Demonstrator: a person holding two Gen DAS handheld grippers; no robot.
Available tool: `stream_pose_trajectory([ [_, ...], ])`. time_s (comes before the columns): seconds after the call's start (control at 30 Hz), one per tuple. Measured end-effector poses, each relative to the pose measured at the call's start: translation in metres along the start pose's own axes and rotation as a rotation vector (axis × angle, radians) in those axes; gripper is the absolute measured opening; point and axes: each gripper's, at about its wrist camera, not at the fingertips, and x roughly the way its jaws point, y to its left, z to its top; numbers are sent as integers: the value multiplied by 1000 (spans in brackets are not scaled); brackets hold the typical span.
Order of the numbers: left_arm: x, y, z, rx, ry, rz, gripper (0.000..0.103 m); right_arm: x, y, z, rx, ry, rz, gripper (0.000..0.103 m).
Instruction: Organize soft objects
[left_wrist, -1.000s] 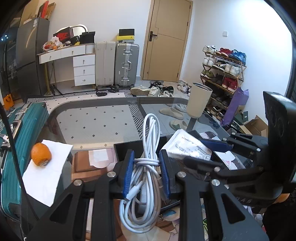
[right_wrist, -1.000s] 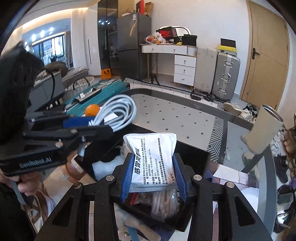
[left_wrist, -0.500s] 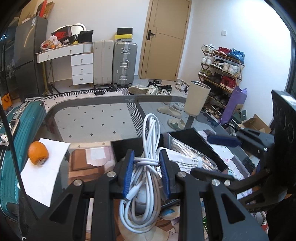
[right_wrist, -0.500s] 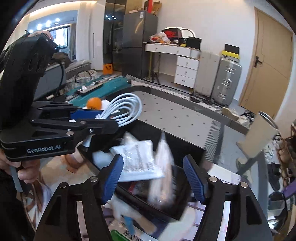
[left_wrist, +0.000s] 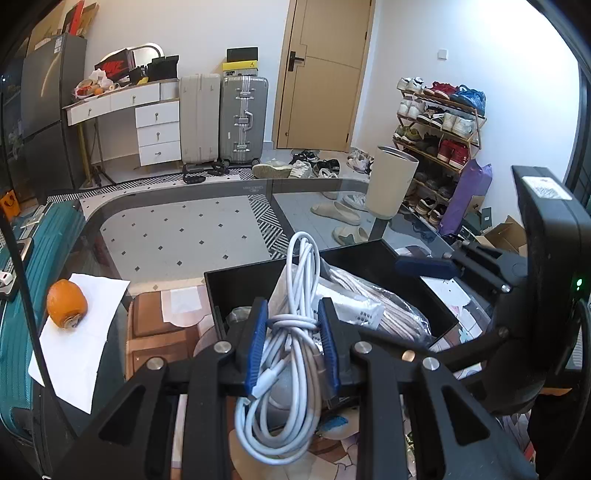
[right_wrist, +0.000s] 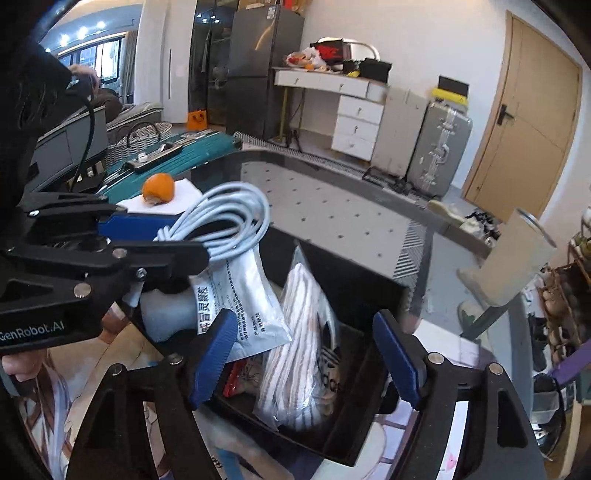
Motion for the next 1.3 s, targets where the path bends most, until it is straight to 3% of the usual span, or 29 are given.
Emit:
stream_pose_trajectory([
  [0.3, 12, -13, -3, 58, 24, 1, 26, -34, -13, -12, 51, -44, 3, 82],
  [0.43, 22, -13, -3, 26, 39, -5, 25, -44, -20, -20, 71, -54, -8, 82],
  [0.73, 33, -24, -8, 85, 46, 45, 27, -55, -32, -34, 104, -51, -7, 82],
  [0.77, 32, -23, -7, 83, 47, 46, 30, -58, -32, -35, 107, -55, -9, 82],
  [0.83, 29, -25, -7, 79, 44, 53, 57, -61, -32, -35, 116, -59, -5, 82],
  [0.93, 18, -30, -8, 87, 19, 76, 72, -73, -34, -39, 127, -76, -10, 84],
  [1.0, 8, -34, -9, 97, -5, 97, 101, -83, -34, -43, 139, -88, -10, 85],
  [1.17, -20, -39, -12, 87, -71, 184, 103, -101, -32, -53, 177, -117, -22, 101],
  [1.3, -35, -42, -20, 87, -78, 258, 103, -107, -27, -64, 215, -113, -18, 102],
])
